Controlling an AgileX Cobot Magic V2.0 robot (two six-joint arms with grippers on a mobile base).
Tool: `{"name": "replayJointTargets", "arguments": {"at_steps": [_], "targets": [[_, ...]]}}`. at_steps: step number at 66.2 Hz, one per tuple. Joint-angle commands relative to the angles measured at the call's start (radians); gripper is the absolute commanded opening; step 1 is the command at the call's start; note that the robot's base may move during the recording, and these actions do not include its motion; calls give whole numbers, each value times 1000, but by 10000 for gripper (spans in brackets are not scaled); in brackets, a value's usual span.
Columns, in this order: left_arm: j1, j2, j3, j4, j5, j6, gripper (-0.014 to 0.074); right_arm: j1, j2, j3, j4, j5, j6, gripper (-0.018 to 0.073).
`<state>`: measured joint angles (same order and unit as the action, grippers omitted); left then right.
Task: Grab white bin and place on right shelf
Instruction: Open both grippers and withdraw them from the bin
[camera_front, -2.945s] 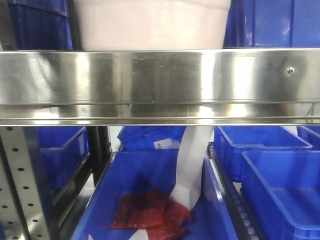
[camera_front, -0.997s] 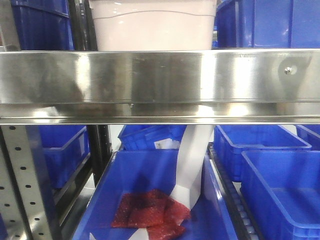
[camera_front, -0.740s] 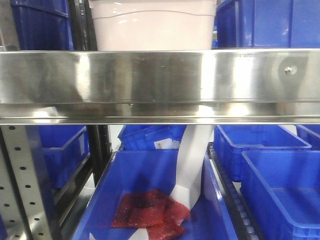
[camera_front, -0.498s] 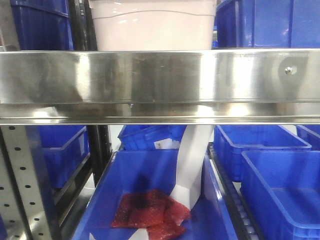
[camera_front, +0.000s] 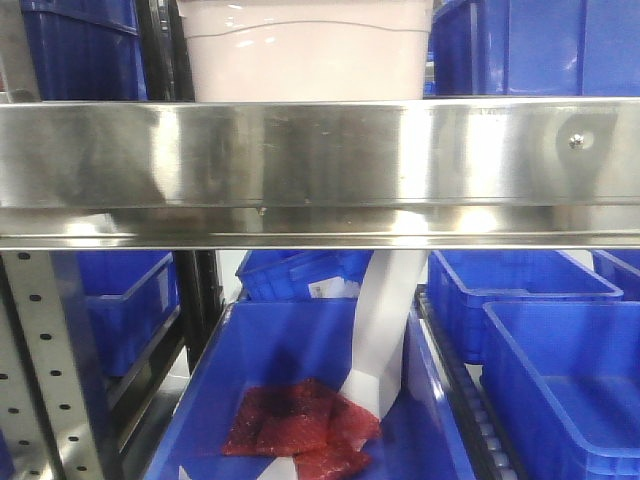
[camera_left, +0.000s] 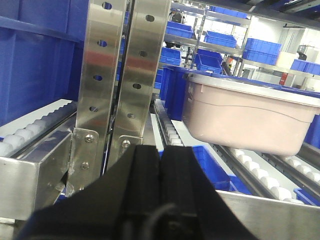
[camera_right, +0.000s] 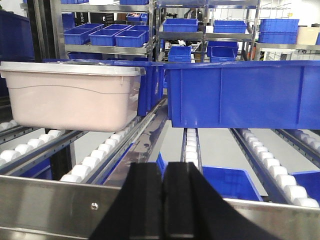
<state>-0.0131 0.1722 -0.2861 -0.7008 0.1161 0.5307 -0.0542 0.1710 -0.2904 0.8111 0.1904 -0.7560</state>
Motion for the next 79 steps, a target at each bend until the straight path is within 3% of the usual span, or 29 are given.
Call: {"name": "replayJointTargets", "arguments": {"at_steps": [1, 5, 12, 14, 21, 28, 34, 45, 57, 79], "targets": [[-8, 8, -26, -9, -68, 5, -118, -2, 8, -5, -29, -76, -11, 55], [-8, 8, -26, -9, -68, 5, -118, -2, 7, 12, -82, -97, 34, 55], [-8, 8, -26, -9, -68, 5, -118, -2, 6, 49, -195, -83, 295, 55], [-8, 8, -26, -9, -68, 5, -118, -2, 6, 62, -263, -84, 402, 55], [-8, 8, -26, -9, -68, 5, -118, -2, 6, 105, -644, -138, 748, 55], [-8, 8, -26, -9, -68, 5, -118, -2, 3, 161, -841, -278, 925, 55], [-8, 8, -26, -9, -68, 5, -118, -2, -18, 216, -864, -357, 939, 55], [-8, 8, -26, -9, -68, 5, -118, -2, -157, 319, -866, -356, 937, 55], [-8, 8, -26, -9, -68, 5, -118, 11, -198, 319, -865, -266, 851, 55], [-8, 8, -26, -9, -68, 5, -118, 63, -200, 319, -837, -241, 851, 55]]}}
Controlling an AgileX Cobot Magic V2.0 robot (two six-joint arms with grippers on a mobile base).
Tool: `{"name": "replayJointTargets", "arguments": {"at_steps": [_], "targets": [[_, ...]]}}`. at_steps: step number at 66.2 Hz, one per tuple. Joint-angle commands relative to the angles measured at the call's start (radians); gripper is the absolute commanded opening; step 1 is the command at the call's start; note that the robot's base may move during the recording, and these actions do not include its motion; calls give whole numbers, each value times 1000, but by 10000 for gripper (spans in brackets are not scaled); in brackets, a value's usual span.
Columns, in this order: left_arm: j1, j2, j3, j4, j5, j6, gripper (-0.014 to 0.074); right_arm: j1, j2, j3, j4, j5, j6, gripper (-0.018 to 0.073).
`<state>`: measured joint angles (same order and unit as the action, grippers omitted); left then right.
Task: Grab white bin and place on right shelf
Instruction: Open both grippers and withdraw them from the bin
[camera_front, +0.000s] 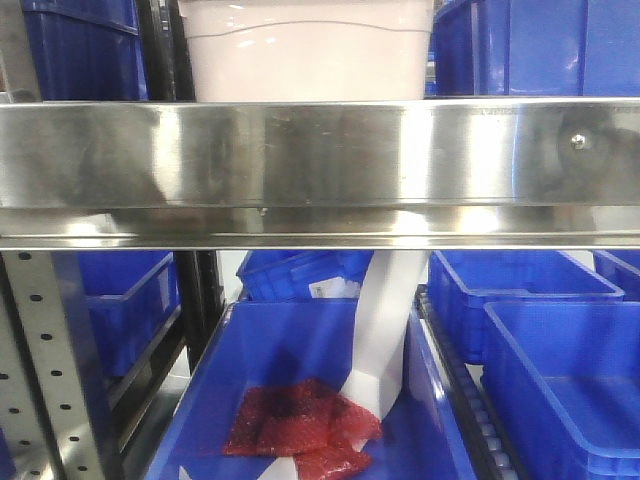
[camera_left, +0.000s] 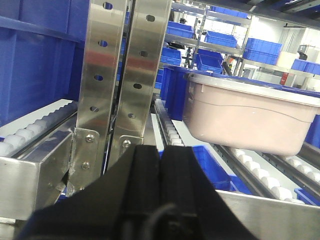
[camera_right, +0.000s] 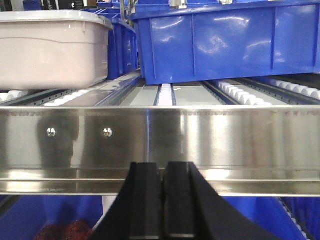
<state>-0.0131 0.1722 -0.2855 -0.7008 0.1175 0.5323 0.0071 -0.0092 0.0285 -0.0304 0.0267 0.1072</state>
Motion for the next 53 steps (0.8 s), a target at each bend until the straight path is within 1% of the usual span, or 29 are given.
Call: {"name": "replayJointTargets", "arguments": {"at_steps": [1, 53], "targets": [[-8, 8, -27, -9, -69, 4, -118, 2, -20, 0, 5, -77, -12, 55], [-8, 8, -27, -9, -69, 4, -118, 2, -20, 0, 5, -75, -12, 55]]}}
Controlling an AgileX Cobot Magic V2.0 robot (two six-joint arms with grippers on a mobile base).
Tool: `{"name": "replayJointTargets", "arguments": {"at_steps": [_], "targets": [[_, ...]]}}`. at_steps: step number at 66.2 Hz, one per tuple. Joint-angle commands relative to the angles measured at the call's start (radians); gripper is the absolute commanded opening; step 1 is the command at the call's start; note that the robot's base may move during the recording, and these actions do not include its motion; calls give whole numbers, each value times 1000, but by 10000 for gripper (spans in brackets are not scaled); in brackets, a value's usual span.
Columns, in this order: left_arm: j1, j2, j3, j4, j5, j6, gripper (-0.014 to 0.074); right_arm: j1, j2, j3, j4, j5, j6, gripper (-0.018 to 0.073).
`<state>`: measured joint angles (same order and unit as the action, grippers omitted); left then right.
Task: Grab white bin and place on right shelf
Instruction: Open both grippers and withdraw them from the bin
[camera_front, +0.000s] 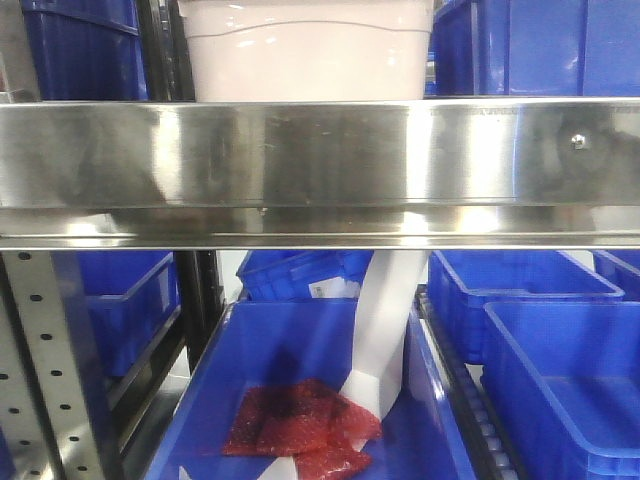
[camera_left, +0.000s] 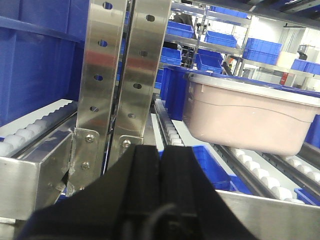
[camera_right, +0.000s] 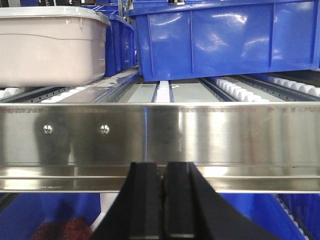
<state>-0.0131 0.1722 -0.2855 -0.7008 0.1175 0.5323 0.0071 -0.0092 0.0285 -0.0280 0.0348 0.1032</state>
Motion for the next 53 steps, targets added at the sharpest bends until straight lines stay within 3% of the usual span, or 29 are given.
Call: {"name": "replayJointTargets", "arguments": {"at_steps": [1, 28, 32, 35, 39, 44, 47, 53], "targets": [[-8, 8, -27, -9, -69, 4, -118, 2, -20, 0, 2, -83, -8, 55], [-8, 8, -7, -4, -71, 4, -118, 2, -20, 0, 2, -83, -8, 55], [-8, 8, 20, 88, -73, -6, -118, 2, -20, 0, 2, -83, -8, 55], [-14, 7, 40, 144, -69, -68, -118, 2, -20, 0, 2, -83, -8, 55], [-30, 6, 65, 229, -47, -243, -118, 2, -20, 0, 2, -83, -8, 55], [-60, 6, 95, 423, -47, -441, -118, 2, -20, 0, 2, -83, -8, 55], [-78, 6, 107, 505, -51, -480, -118, 2, -20, 0, 2, -83, -8, 55], [-90, 6, 127, 551, -81, -480, -118, 2, -20, 0, 2, -83, -8, 55]]}}
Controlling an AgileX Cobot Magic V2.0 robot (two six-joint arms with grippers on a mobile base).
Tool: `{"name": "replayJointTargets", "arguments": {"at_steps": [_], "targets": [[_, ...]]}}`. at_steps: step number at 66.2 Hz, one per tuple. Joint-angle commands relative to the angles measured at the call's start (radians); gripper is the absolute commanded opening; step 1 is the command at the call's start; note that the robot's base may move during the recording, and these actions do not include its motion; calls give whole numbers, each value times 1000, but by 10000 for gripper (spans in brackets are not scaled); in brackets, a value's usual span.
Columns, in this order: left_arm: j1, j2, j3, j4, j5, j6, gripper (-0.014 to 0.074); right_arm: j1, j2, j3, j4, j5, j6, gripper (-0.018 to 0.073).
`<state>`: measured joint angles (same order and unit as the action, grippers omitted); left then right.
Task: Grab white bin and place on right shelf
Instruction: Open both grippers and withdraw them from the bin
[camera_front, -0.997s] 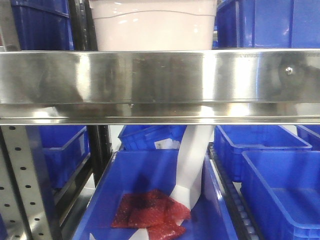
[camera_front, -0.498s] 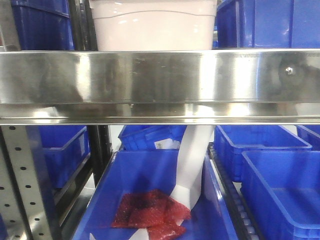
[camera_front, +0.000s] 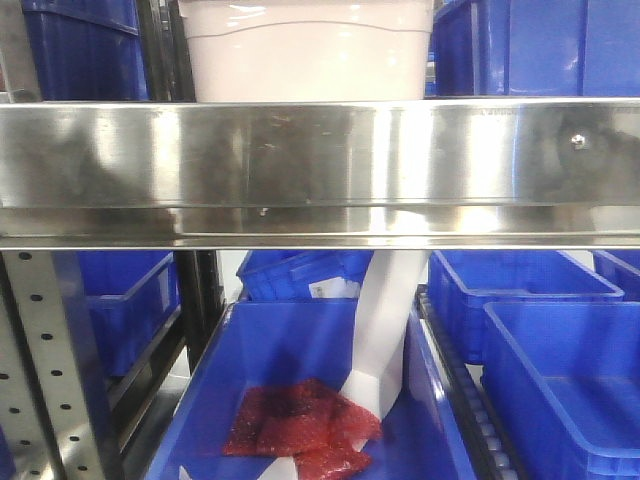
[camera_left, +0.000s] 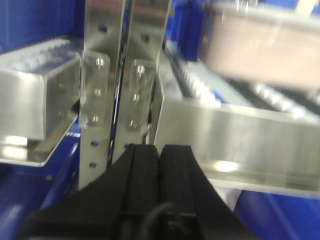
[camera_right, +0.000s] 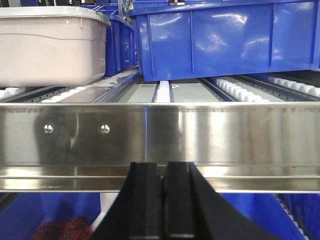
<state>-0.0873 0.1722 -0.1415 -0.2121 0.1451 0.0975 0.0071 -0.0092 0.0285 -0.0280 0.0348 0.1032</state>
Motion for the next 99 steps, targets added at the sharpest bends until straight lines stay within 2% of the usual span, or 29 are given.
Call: {"name": "replayJointTargets", "arguments": {"at_steps": [1, 10, 16, 22, 26, 39, 60, 73, 81, 99], "targets": [[-16, 6, -13, 62, -118, -45, -118, 2, -20, 0, 2, -83, -8, 55], [-16, -3, 58, 100, -266, -45, -118, 2, -20, 0, 2, -83, -8, 55], [-16, -45, 117, 107, -305, -45, -118, 2, -20, 0, 2, -83, -8, 55], [-16, -126, 172, 110, -300, -45, -118, 2, -20, 0, 2, -83, -8, 55], [-16, -206, 169, 143, -183, -45, -118, 2, -20, 0, 2, -83, -8, 55], [-16, -194, 170, 174, -201, -45, -118, 2, -18, 0, 2, -84, -8, 55], [-16, -194, 170, 174, -201, -45, -118, 2, -18, 0, 2, -84, -8, 55], [-16, -194, 170, 144, -201, -47, -118, 2, -18, 0, 2, -84, -8, 55], [-16, -194, 170, 151, -188, -127, -118, 2, -18, 0, 2, -84, -8, 55], [-16, -194, 170, 175, -186, -129, -118, 2, -18, 0, 2, -84, -8, 55]]}}
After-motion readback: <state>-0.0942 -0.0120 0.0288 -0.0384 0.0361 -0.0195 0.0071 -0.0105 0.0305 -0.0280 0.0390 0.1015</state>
